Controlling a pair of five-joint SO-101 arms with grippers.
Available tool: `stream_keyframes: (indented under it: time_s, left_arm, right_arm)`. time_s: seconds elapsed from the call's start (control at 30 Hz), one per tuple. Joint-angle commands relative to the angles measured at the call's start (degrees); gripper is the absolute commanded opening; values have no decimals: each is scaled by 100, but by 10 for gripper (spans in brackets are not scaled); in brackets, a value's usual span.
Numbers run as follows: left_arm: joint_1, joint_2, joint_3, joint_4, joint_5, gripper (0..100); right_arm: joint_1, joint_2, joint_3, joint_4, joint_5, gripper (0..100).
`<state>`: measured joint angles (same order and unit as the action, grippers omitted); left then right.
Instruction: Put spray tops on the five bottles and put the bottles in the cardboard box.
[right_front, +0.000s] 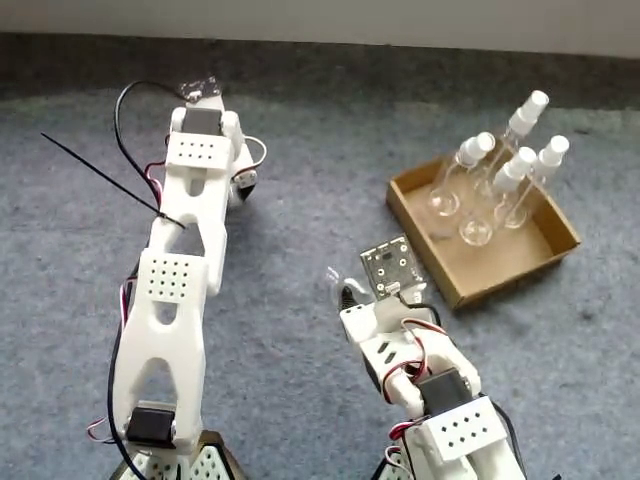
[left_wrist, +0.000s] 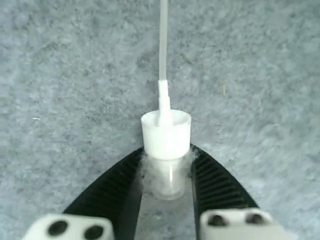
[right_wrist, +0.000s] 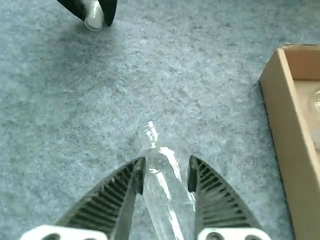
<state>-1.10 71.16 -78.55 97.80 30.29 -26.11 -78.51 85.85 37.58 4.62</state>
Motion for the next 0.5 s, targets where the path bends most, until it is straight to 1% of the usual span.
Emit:
stream_keyframes:
  time_s: [0.0,0.07,0.13,0.23,0.47]
  left_arm:
    - [-40,-101,-242,264,9,24]
    - [-119,-119,-242,264,-132,23]
    - [-154,-268,-277,273,-448,4]
    - [-180,-664,-251,290,-870,5]
    - [-180,-1701,-242,308,-1380,5]
  right_arm:
    - [57,-57,-48,-171,-9,109]
    - [57,-57,-48,-171,-9,109]
    - [57,-57,-48,-171,-9,109]
    - [57,-57,-48,-171,-9,109]
    - [57,-57,-48,-180,-9,109]
